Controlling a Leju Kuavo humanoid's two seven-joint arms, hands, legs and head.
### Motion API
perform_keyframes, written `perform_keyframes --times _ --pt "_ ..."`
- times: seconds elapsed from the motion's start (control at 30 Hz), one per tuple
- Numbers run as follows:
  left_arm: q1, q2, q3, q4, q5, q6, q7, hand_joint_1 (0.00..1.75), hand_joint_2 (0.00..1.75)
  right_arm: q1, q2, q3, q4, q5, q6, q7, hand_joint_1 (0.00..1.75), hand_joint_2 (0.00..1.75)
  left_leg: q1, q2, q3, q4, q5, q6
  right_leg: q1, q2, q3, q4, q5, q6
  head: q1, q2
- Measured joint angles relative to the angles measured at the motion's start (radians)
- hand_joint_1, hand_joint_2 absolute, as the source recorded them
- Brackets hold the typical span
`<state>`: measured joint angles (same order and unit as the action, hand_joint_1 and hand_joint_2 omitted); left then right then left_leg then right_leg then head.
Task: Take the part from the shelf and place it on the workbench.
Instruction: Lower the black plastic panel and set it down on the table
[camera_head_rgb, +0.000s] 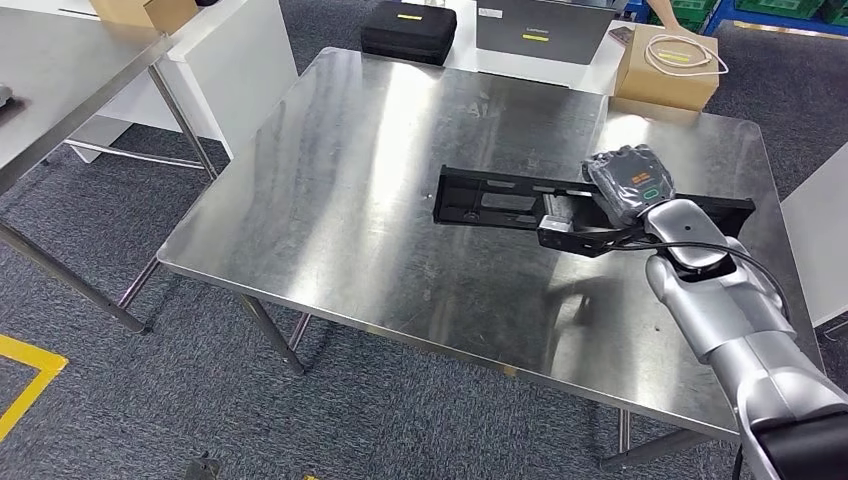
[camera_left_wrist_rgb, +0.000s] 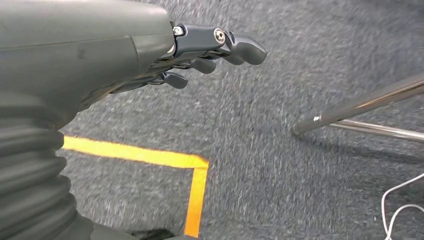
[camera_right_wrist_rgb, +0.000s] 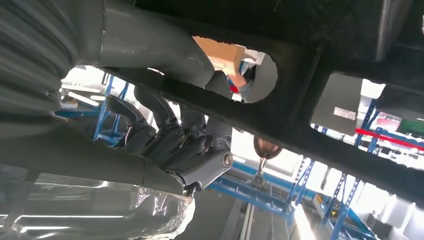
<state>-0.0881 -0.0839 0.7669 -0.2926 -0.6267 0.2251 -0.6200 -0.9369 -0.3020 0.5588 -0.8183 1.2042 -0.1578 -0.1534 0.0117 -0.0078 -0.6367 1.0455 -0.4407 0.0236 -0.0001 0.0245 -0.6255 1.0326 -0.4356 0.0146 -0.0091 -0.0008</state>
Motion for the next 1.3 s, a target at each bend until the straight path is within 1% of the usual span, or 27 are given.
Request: perform_keyframes --times 0.1,0.2,0.23,0.33,0.5,0.6,0.63,0.7,0.77,0.8,0.83,0.87,0.9,0.93,0.97,1.0,1.03,1.07,1.1,1.13,1.17,1.2,1.23,1.27,1.3 --pt "0.001 -0.004 -0.002 0.000 0.001 0.013 -0.005 0.00 1.75 0.000 -0.009 0.000 0.006 0.004 -0.002 0.000 1.69 1.75 0.000 0.000 0.000 0.000 0.000 0.000 0.000 0.000 0.000 0.000 0.000 0.000 0.000 0.000" --pt "0.001 -0.006 -0.003 0.000 0.004 0.016 -0.006 0.00 1.75 0.000 -0.013 0.001 0.011 0.005 -0.003 0.000 0.42 1.75 0.000 0.000 0.000 0.000 0.000 0.000 0.000 0.000 0.000 0.000 0.000 0.000 0.000 0.000" --pt "0.001 -0.006 -0.003 0.000 0.009 0.014 -0.006 0.00 1.31 0.000 -0.014 0.001 0.013 0.006 -0.003 -0.001 0.00 1.75 0.000 0.000 0.000 0.000 0.000 0.000 0.000 0.000 0.000 0.000 0.000 0.000 0.000 0.000" --pt "0.002 -0.007 -0.003 0.000 0.026 0.000 0.004 0.00 0.00 -0.003 -0.014 0.006 0.023 0.012 -0.007 -0.004 0.00 1.75 0.000 0.000 0.000 0.000 0.000 0.000 0.000 0.000 0.000 0.000 0.000 0.000 0.000 0.000" --pt "0.005 -0.007 0.003 0.003 0.044 -0.008 0.049 0.00 0.00 -0.009 -0.011 0.015 0.045 0.020 -0.014 -0.005 0.00 1.75 0.000 0.000 0.000 0.000 0.000 0.000 0.000 0.000 0.000 0.000 0.000 0.000 0.000 0.000" --pt "0.007 -0.007 0.008 0.008 0.053 -0.033 0.063 0.00 0.00 -0.021 -0.007 0.023 0.063 0.021 -0.012 0.002 0.00 1.75 0.000 0.000 0.000 0.000 0.000 0.000 0.000 0.000 0.000 0.000 0.000 0.000 0.000 0.000" --pt "0.008 -0.007 0.009 0.009 0.055 -0.045 0.066 0.00 0.00 -0.026 -0.006 0.024 0.068 0.021 -0.010 0.005 0.00 1.75 0.000 0.000 -0.001 0.001 -0.001 0.001 -0.003 0.000 0.001 -0.002 0.000 0.001 0.000 0.000" --pt "0.009 -0.005 0.009 0.010 0.059 -0.068 0.070 0.00 0.00 -0.039 -0.004 0.026 0.076 0.019 -0.004 0.010 0.00 1.75 -0.002 0.000 -0.001 0.002 0.001 0.011 -0.008 0.000 0.003 -0.006 0.006 0.008 -0.001 0.000" --pt "0.009 -0.003 0.010 0.011 0.061 -0.078 0.071 0.00 0.00 -0.050 -0.003 0.027 0.081 0.017 0.005 0.016 0.00 1.75 0.001 0.003 0.010 -0.019 0.016 0.025 -0.006 0.000 0.004 -0.011 0.009 0.018 0.000 0.000" --pt "0.009 -0.003 0.010 0.011 0.062 -0.081 0.071 0.00 0.00 -0.056 -0.002 0.027 0.082 0.016 0.009 0.019 0.00 1.75 0.005 0.006 0.018 -0.037 0.026 0.031 -0.005 -0.003 -0.002 0.000 -0.002 0.019 0.002 0.000" --pt "0.008 -0.004 0.010 0.011 0.062 -0.085 0.071 0.00 0.00 -0.061 -0.002 0.028 0.084 0.014 0.013 0.022 0.00 1.75 0.009 0.011 0.024 -0.053 0.035 0.035 -0.003 -0.006 -0.016 0.031 -0.021 0.017 0.003 0.000" --pt "0.008 -0.004 0.010 0.011 0.063 -0.088 0.071 0.00 0.00 -0.067 -0.001 0.029 0.086 0.013 0.017 0.025 0.00 1.75 0.013 0.015 0.028 -0.063 0.042 0.037 -0.007 -0.011 -0.037 0.083 -0.049 0.016 0.005 0.000" --pt "0.007 -0.003 0.011 0.011 0.063 -0.091 0.072 0.00 0.00 -0.071 -0.001 0.030 0.088 0.012 0.021 0.026 0.00 1.75 0.016 0.017 0.028 -0.066 0.045 0.037 -0.011 -0.011 -0.063 0.146 -0.077 0.016 0.007 0.000" --pt "0.007 -0.003 0.012 0.011 0.064 -0.093 0.072 0.00 0.00 -0.072 0.000 0.031 0.090 0.012 0.024 0.028 0.00 1.75 0.018 0.019 0.026 -0.066 0.047 0.035 -0.017 -0.012 -0.085 0.205 -0.097 0.021 0.007 0.000" --pt "0.008 -0.003 0.013 0.012 0.064 -0.094 0.073 0.00 0.00 -0.072 0.001 0.032 0.092 0.012 0.027 0.030 0.00 1.75 0.022 0.020 0.023 -0.065 0.049 0.030 -0.026 -0.013 -0.096 0.236 -0.105 0.031 0.007 0.000" --pt "0.008 -0.003 0.015 0.012 0.064 -0.096 0.074 0.00 0.00 -0.072 0.001 0.033 0.095 0.011 0.030 0.032 0.00 1.75 0.027 0.021 0.020 -0.065 0.051 0.023 -0.035 -0.015 -0.088 0.231 -0.098 0.047 0.007 0.000" --pt "0.008 -0.003 0.016 0.012 0.064 -0.097 0.076 0.00 0.00 -0.072 0.002 0.034 0.097 0.011 0.034 0.034 0.00 1.75 0.035 0.022 0.017 -0.063 0.053 0.014 -0.046 -0.019 -0.061 0.187 -0.079 0.066 0.007 0.000" --pt "0.008 -0.003 0.016 0.012 0.064 -0.098 0.076 0.00 0.00 -0.072 0.003 0.034 0.099 0.010 0.036 0.036 0.00 1.75 0.041 0.023 0.012 -0.059 0.055 0.001 -0.059 -0.027 -0.020 0.114 -0.059 0.087 0.008 0.000" --pt "0.008 0.000 0.018 0.012 0.064 -0.098 0.077 0.00 0.00 -0.073 0.004 0.035 0.100 0.010 0.038 0.038 0.00 1.75 0.046 0.022 0.005 -0.055 0.056 -0.012 -0.062 -0.032 0.017 0.056 -0.041 0.103 0.011 0.000" --pt "0.008 0.002 0.019 0.013 0.064 -0.098 0.078 0.00 0.00 -0.073 0.006 0.036 0.102 0.009 0.039 0.038 0.00 1.75 0.048 0.021 0.000 -0.049 0.057 -0.025 -0.062 -0.034 0.040 0.018 -0.029 0.109 0.013 0.000" --pt "0.009 0.003 0.020 0.013 0.064 -0.097 0.078 0.00 0.00 -0.074 0.007 0.037 0.103 0.009 0.039 0.039 0.00 1.75 0.047 0.020 -0.005 -0.042 0.059 -0.035 -0.062 -0.033 0.049 0.001 -0.026 0.106 0.014 0.000" --pt "0.010 0.004 0.021 0.014 0.064 -0.097 0.078 0.00 0.00 -0.074 0.009 0.037 0.104 0.008 0.040 0.039 0.00 1.75 0.047 0.019 -0.009 -0.040 0.063 -0.040 -0.058 -0.027 0.044 0.009 -0.024 0.095 0.010 0.000" --pt "0.011 0.002 0.021 0.015 0.064 -0.097 0.078 0.00 0.00 -0.074 0.011 0.038 0.105 0.008 0.040 0.040 0.00 1.75 0.050 0.020 -0.011 -0.041 0.068 -0.045 -0.057 -0.023 0.036 0.008 -0.022 0.080 0.001 0.000" --pt "0.013 0.002 0.022 0.015 0.064 -0.097 0.078 0.00 0.00 -0.074 0.012 0.039 0.105 0.008 0.040 0.040 0.00 1.75 0.055 0.021 -0.015 -0.041 0.068 -0.048 -0.060 -0.022 0.033 0.003 -0.018 0.065 -0.006 0.000" --pt "0.015 0.001 0.022 0.015 0.064 -0.097 0.078 0.00 0.00 -0.076 0.014 0.040 0.106 0.008 0.040 0.040 0.00 1.75 0.060 0.021 -0.021 -0.031 0.052 -0.048 -0.056 -0.021 0.030 -0.004 -0.009 0.049 -0.013 0.000"
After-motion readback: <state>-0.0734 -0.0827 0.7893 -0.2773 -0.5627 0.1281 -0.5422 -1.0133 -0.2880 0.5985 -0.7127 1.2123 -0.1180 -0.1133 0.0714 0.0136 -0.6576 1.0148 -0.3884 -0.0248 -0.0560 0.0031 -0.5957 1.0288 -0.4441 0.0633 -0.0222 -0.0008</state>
